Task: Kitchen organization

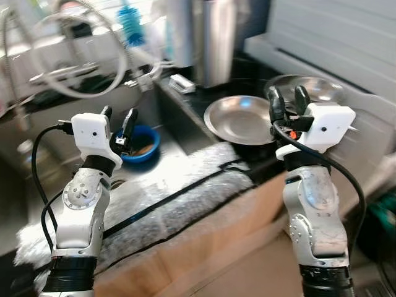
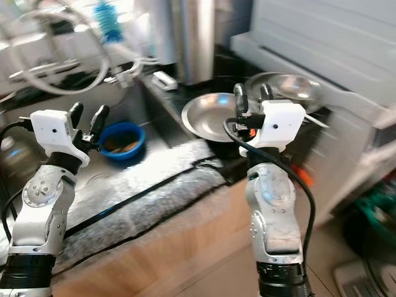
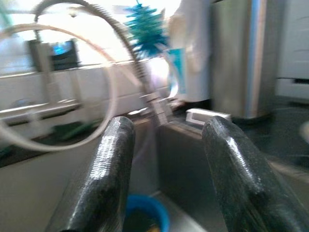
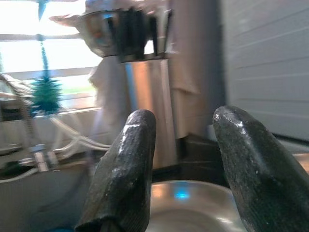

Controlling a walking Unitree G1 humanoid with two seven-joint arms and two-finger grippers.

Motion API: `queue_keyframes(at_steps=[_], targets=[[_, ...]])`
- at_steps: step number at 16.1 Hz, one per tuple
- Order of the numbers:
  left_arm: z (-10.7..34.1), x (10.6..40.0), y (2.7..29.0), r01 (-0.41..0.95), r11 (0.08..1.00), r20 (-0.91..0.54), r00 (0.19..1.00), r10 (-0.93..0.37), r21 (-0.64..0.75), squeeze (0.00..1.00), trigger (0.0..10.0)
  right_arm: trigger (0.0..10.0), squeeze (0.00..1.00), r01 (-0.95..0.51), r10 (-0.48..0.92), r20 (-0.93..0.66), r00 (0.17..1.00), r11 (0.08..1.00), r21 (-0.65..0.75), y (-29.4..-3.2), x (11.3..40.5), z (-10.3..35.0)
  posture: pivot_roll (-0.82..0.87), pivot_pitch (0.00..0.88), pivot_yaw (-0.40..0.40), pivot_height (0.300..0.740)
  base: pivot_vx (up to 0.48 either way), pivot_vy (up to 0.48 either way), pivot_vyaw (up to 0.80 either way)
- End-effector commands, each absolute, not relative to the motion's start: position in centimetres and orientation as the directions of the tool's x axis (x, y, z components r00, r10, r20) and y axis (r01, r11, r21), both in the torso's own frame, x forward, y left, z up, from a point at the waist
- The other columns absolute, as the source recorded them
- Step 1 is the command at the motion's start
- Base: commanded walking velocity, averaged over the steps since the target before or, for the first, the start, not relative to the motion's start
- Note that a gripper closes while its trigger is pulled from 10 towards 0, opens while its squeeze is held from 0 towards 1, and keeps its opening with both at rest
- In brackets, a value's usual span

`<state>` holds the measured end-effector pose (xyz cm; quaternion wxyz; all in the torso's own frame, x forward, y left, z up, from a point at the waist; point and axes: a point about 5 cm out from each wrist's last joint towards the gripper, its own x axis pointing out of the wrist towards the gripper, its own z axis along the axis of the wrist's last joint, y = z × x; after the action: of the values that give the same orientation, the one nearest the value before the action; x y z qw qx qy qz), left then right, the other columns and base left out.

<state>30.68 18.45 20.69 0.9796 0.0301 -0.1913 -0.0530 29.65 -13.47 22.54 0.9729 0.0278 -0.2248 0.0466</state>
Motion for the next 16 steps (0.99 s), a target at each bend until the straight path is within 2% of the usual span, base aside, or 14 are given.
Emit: queue_keyframes(at_steps=[1,9,10,11,13,16], targets=[[21.0,30.5,18.6,0.088,0.991,0.385,0.915,-0.119,0.098,0.0,10.0,10.0,0.0,-0.121,0.095,0.444,0.891,0.992,0.031,-13.0,29.7,22.6,-0.08,0.0,0.073,0.74,0.0,0.0,0.0],[20.2,30.4,18.4,0.1,0.99,0.363,0.923,-0.131,0.103,0.0,10.0,10.0,0.0,-0.03,0.011,0.396,0.918,0.999,0.042,-14.9,29.3,22.8,-0.1,0.0,0.072,0.74,0.0,0.0,0.0],[20.2,30.4,18.4,0.101,0.99,0.361,0.923,-0.132,0.103,0.0,10.0,10.0,1.0,-0.002,-0.015,0.364,0.931,0.999,0.047,-15.3,29.2,22.4,-0.1,0.0,0.071,0.74,0.0,0.0,0.0],[20.2,30.5,18.3,0.104,0.989,0.359,0.923,-0.135,0.104,0.0,10.0,10.0,1.0,0.071,-0.091,0.299,0.95,0.994,0.078,-16.1,29.2,21.7,-0.09,0.0,0.071,0.74,0.0,0.0,0.0],[20.0,30.5,18.3,0.108,0.988,0.352,0.926,-0.14,0.108,0.0,10.0,10.0,1.0,0.108,-0.146,0.25,0.957,0.981,0.159,-17.1,29.4,21.4,-0.1,0.0,0.073,0.74,0.0,0.0,0.0],[20.0,30.5,18.1,0.117,0.986,0.348,0.925,-0.15,0.115,0.0,10.0,10.0,1.0,0.13,-0.171,0.178,0.969,0.966,0.222,-17.7,30.1,21.0,-0.1,0.0,0.072,0.74,0.0,0.0,0.0]])
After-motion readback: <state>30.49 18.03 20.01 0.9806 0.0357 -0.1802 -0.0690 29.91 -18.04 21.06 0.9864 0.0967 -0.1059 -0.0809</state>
